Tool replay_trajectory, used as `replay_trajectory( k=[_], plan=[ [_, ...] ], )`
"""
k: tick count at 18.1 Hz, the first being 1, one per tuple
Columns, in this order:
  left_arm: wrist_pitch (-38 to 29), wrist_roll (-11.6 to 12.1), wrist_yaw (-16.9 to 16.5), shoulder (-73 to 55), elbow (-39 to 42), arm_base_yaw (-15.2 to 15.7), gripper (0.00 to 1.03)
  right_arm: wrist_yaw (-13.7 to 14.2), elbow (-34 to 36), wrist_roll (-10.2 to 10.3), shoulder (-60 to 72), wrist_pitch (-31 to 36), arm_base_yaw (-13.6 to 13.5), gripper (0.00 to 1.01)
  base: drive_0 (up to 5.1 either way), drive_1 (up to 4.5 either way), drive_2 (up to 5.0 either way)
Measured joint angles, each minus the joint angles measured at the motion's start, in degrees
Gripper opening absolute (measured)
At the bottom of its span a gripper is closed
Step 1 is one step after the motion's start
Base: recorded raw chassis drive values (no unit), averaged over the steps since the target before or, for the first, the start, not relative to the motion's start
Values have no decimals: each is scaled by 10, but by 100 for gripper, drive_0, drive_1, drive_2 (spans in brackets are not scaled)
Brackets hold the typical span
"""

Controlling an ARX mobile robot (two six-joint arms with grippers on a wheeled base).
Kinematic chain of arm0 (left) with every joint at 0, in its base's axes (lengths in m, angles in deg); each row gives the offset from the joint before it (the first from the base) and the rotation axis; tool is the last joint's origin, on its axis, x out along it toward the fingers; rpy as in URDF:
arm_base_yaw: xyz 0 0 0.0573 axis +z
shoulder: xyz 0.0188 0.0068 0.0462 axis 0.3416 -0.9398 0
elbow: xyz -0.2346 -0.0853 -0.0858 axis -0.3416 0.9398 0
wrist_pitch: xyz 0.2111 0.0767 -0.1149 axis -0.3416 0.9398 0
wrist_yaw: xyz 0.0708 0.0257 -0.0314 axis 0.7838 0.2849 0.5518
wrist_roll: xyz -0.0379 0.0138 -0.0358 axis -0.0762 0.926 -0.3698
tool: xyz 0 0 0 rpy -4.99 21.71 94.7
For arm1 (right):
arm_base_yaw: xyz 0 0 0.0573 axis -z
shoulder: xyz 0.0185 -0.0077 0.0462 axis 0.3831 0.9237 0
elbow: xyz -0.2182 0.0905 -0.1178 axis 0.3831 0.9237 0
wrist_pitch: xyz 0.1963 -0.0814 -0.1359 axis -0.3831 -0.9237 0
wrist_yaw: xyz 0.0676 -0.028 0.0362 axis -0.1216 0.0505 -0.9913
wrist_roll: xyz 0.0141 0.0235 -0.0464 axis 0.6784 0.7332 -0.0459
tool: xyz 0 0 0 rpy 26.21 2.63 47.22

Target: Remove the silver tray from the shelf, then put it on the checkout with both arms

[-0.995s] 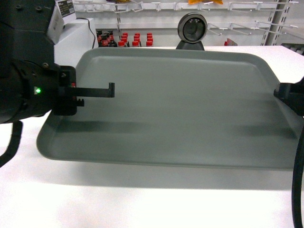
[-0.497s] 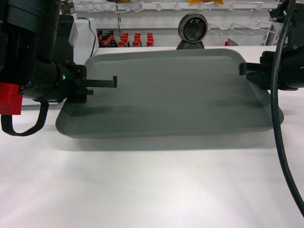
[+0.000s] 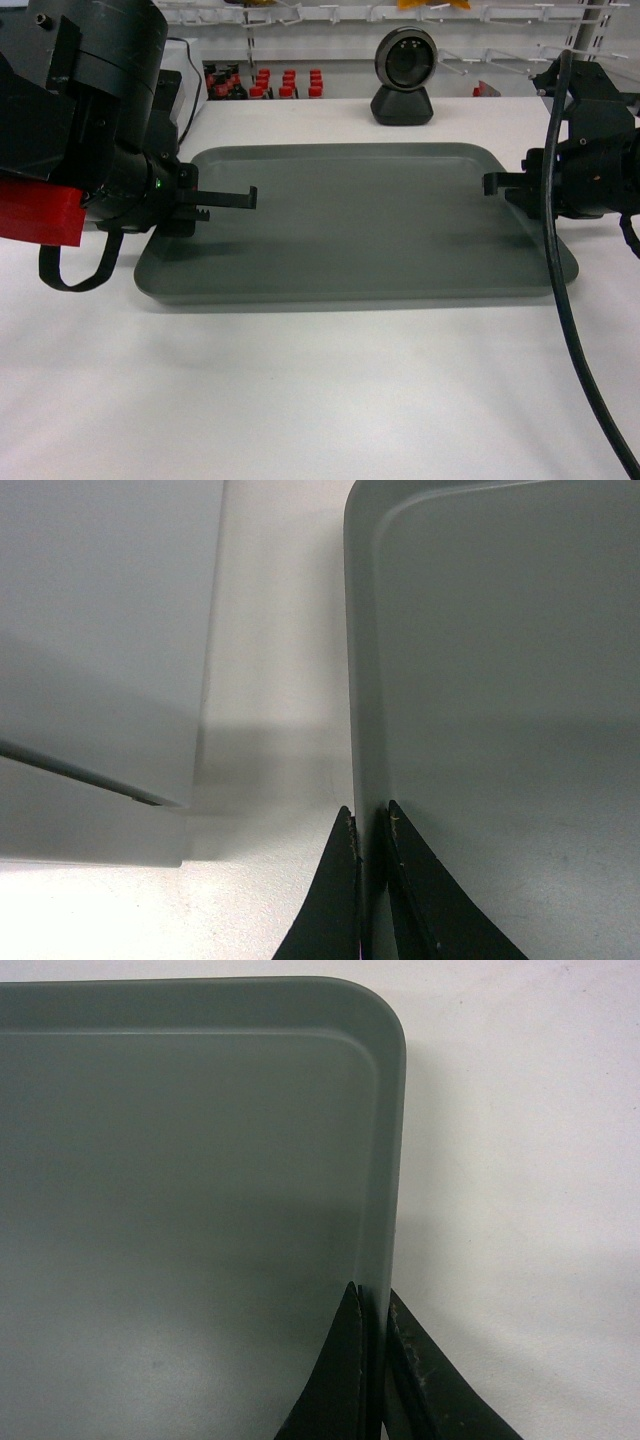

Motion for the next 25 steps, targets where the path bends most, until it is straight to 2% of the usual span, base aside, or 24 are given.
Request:
replay_trajectory(
  k=[1, 3, 5, 6, 8, 12, 14, 17, 18, 20, 21, 25],
  plan=[
    [5, -2, 1, -2, -3, -1, 5, 1, -3, -4, 4, -1, 0, 3, 0, 0, 0],
    [9, 4, 24, -5, -7, -4, 23, 2, -4, -9, 9, -2, -1, 3, 0, 0, 0],
    [9, 5, 31, -6, -10, -2, 41, 10, -5, -54, 11, -1, 1, 21, 0, 0, 0],
    [7, 5, 35, -6, -10, 1, 50, 13, -5, -65, 11, -1, 1, 30, 0, 0, 0],
    [-5, 5, 29, -5, -11, 2, 66, 16, -5, -71, 10, 2, 5, 46, 0, 0, 0],
    [-16, 7, 30, 20, -12, -9, 100, 9, 6, -68, -16, 23, 6, 83, 0, 0, 0],
    [-41, 11, 32, 48, -11, -14, 98, 1, 29, -60, -56, 49, 9, 100, 0, 0, 0],
    [-90, 21, 31, 121, 9, -29, 98, -24, 74, -31, -118, 90, 17, 98, 0, 0, 0],
    [-104, 23, 23, 155, 25, -36, 98, -29, 94, -14, -143, 98, 24, 98, 0, 0, 0],
    [-100, 24, 20, 203, 52, -43, 98, -33, 128, 11, -183, 110, 37, 98, 0, 0, 0],
    [-95, 24, 15, 221, 68, -43, 98, -33, 142, 17, -197, 114, 45, 98, 0, 0, 0],
    [-75, -2, -5, 330, 142, -26, 98, -30, 197, 58, -260, 140, 72, 98, 0, 0, 0]
  ],
)
